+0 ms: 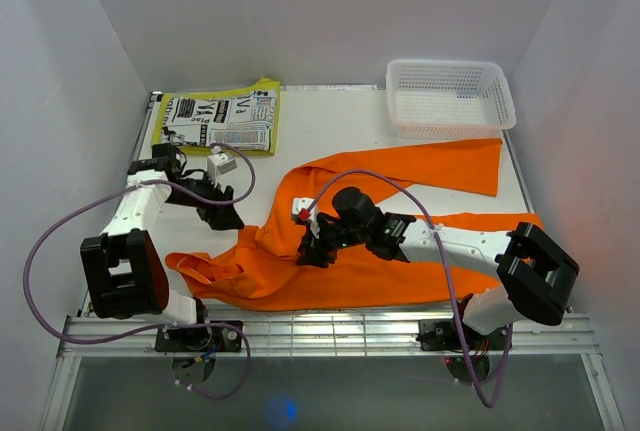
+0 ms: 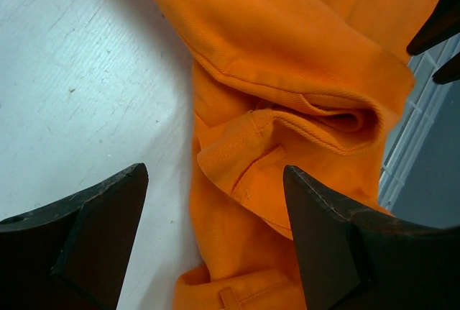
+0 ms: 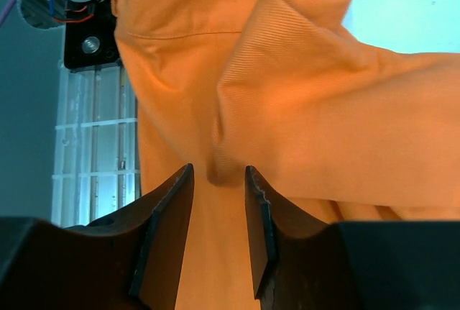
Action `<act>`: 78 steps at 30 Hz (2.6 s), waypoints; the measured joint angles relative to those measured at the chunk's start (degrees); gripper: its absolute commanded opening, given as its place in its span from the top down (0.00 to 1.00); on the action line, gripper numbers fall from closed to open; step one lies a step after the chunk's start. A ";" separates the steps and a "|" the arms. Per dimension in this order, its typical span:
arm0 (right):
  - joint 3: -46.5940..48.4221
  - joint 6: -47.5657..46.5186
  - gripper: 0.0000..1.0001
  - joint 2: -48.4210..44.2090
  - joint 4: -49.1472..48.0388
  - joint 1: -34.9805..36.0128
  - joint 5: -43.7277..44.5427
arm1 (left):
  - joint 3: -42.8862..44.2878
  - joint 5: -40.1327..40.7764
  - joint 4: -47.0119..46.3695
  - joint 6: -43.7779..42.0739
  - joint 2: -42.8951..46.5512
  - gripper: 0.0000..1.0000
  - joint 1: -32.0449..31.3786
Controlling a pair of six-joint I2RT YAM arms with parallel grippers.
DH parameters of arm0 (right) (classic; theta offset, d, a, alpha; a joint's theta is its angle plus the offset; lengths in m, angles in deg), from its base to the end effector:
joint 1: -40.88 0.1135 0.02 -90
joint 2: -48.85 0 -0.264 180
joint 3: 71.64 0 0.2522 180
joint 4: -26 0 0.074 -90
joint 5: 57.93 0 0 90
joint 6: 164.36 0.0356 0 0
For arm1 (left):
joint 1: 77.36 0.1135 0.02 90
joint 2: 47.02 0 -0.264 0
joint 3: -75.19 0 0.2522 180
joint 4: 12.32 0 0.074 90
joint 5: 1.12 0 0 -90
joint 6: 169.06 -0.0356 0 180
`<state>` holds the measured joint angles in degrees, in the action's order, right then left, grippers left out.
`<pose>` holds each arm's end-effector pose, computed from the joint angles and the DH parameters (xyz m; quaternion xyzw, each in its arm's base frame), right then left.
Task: Fold and stack the trousers
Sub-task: Flatten the trousers out
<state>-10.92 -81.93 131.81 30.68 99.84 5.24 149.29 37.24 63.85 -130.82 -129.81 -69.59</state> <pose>0.1489 0.2785 0.2322 -0.5562 0.6266 0.3988 0.3728 0.2463 0.0054 0.2416 0.3549 0.8265 -0.3577 0.2510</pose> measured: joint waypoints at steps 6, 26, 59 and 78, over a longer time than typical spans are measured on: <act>0.04 -0.63 0.48 -1.09 1.51 -4.31 0.83 | -4.15 3.06 -5.73 3.41 -2.34 0.12 -3.41; 0.74 -20.90 0.61 -4.96 32.44 -20.39 10.86 | 14.91 11.54 -9.66 9.40 -6.23 1.00 4.20; -6.36 -27.74 0.62 -5.05 42.99 -26.99 23.28 | -15.32 35.17 -20.92 12.79 -0.22 0.57 18.49; 1.90 -30.16 0.62 -4.44 51.95 -28.39 18.91 | -2.78 32.41 -7.28 -5.46 -2.69 0.27 42.07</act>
<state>-9.02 -112.09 127.37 82.63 71.45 24.15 146.51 69.65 56.57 -136.29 -132.50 -27.52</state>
